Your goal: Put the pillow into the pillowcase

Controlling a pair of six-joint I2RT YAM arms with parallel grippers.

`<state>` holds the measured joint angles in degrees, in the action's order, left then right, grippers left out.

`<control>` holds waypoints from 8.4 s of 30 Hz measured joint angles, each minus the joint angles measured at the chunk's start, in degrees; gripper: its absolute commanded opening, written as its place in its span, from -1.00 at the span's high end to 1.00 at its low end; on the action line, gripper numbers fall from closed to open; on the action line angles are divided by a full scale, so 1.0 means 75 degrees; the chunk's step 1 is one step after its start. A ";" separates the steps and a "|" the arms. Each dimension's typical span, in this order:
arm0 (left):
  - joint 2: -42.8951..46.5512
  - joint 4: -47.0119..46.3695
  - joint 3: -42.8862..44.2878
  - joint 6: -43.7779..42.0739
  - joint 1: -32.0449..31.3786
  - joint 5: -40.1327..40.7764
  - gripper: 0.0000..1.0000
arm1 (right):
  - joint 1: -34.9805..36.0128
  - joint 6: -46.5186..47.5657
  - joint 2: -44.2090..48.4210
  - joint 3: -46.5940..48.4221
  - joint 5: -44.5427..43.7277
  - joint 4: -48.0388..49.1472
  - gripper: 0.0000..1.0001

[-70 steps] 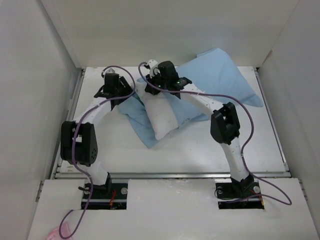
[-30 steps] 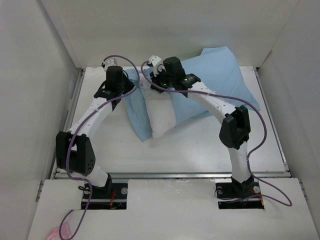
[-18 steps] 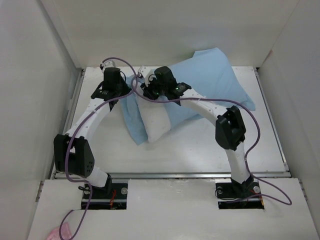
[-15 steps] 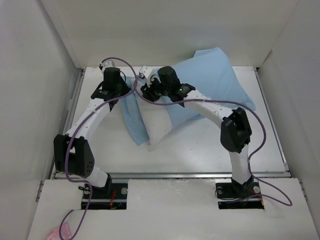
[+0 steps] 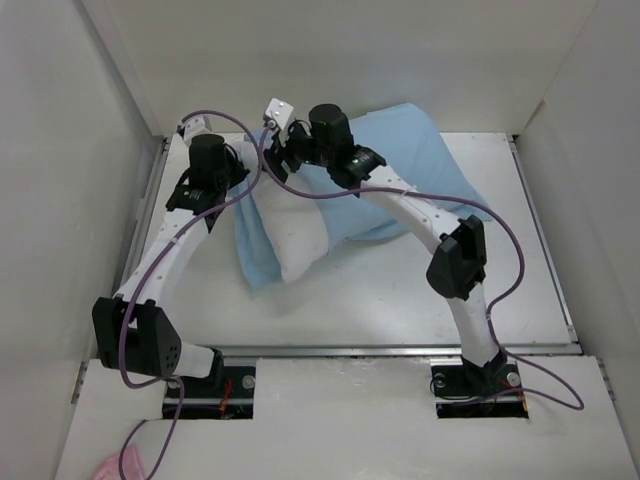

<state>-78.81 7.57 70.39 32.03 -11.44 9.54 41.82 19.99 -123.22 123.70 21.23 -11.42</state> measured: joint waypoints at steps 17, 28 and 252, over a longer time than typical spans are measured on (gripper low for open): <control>0.0449 0.0079 -0.0204 -0.0044 0.0181 0.0131 1.00 | 0.0490 0.0280 -0.1504 0.1250 0.0035 0.0968 0.36; 0.0606 0.0877 -0.0274 -0.0099 0.0122 0.0670 1.00 | 0.0551 0.0956 -0.0262 -0.1291 0.0627 0.1241 1.00; -0.6691 -0.6700 0.2477 0.2667 -0.1067 -0.4948 -0.96 | -0.2471 -0.2238 0.2063 -0.1128 0.0227 -0.1722 1.00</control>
<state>-128.99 -42.68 88.97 52.03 -19.44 -27.57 23.29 3.20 -107.74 115.24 22.94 -24.34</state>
